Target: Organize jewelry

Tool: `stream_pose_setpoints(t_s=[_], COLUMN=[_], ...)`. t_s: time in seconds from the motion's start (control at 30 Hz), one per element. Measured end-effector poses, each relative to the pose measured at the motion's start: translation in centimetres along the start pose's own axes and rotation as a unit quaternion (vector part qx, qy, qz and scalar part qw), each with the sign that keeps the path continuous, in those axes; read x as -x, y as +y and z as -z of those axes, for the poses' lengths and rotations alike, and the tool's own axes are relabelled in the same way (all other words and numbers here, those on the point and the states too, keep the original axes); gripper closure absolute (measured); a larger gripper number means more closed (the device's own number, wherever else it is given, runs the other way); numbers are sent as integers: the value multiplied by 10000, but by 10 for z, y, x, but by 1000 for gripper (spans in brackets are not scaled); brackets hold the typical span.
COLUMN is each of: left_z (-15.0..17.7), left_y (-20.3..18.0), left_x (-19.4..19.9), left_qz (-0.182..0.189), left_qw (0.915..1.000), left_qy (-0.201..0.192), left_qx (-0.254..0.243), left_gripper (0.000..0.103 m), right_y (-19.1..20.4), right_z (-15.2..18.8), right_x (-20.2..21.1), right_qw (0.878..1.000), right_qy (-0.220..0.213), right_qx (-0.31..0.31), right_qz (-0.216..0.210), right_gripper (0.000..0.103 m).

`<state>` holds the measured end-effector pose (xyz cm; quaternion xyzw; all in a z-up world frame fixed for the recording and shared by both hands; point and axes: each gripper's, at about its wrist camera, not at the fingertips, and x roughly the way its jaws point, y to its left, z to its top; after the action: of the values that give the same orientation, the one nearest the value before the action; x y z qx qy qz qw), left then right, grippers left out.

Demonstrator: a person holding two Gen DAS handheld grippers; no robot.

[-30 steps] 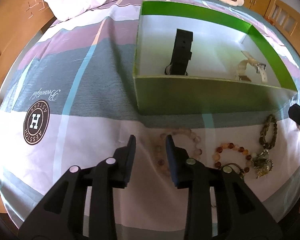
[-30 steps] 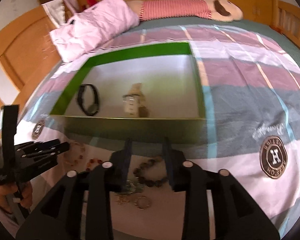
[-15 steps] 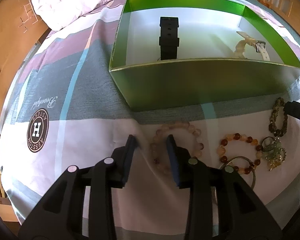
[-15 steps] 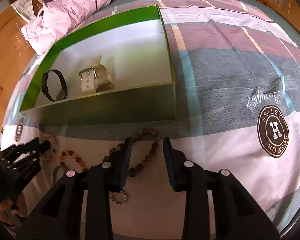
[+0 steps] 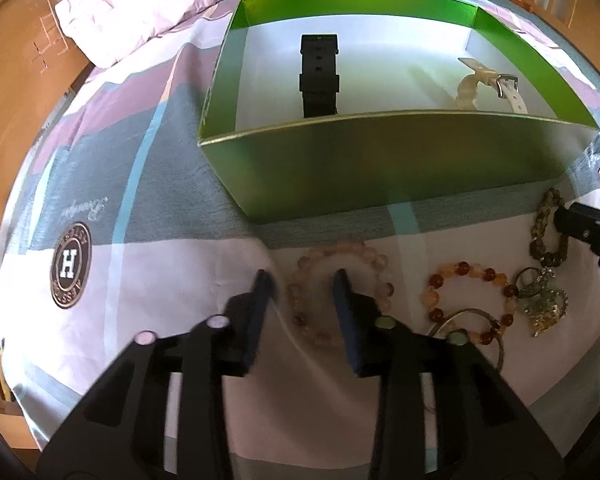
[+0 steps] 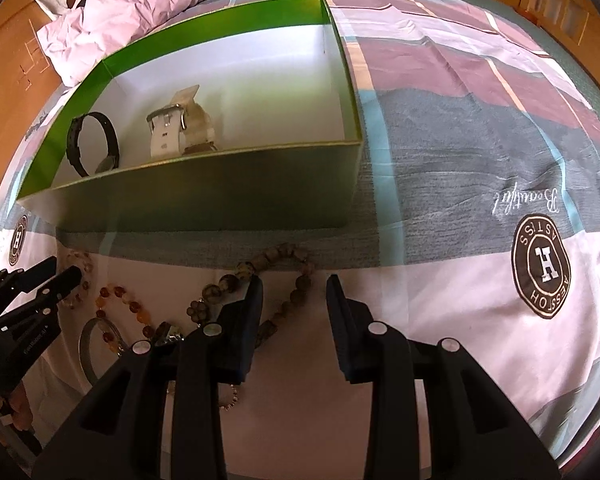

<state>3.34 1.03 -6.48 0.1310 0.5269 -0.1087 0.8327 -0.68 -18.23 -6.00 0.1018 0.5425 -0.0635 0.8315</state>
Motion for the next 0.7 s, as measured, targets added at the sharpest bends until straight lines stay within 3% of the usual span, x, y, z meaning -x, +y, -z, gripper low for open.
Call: stream_pose_setpoints(t_s=[0.1,0.3,0.33,0.37,0.53,0.7], left_z=[-1,-4,-5,-6,-12,-17], left_y=[4,13,14,14,21,29], left_x=[1,4,6,8,38,77], left_qz=[13,218,235,256,589,1007], left_qw=[10000,9992,9991,9989,9955,9848], left_qy=[6,-37,-85,-133,-615,-1330], left_qx=[64,340,355,371,413,489], left_gripper=[94,94,95,96,96,96], right_y=[1,6,8,12,19,26], right_z=[0,2,3,4,1,-1], right_x=[-2,-2,-1,0,27,74], right_qw=[10000,9995,9992,9990,9966,9797], right_qy=[4,-78,-133,-145,-552,-1334], right_qx=[59,233,322,362,465,689], right_qz=[52,192,209,199,-390,-1332], right_gripper=[70,71,89,96,96,96])
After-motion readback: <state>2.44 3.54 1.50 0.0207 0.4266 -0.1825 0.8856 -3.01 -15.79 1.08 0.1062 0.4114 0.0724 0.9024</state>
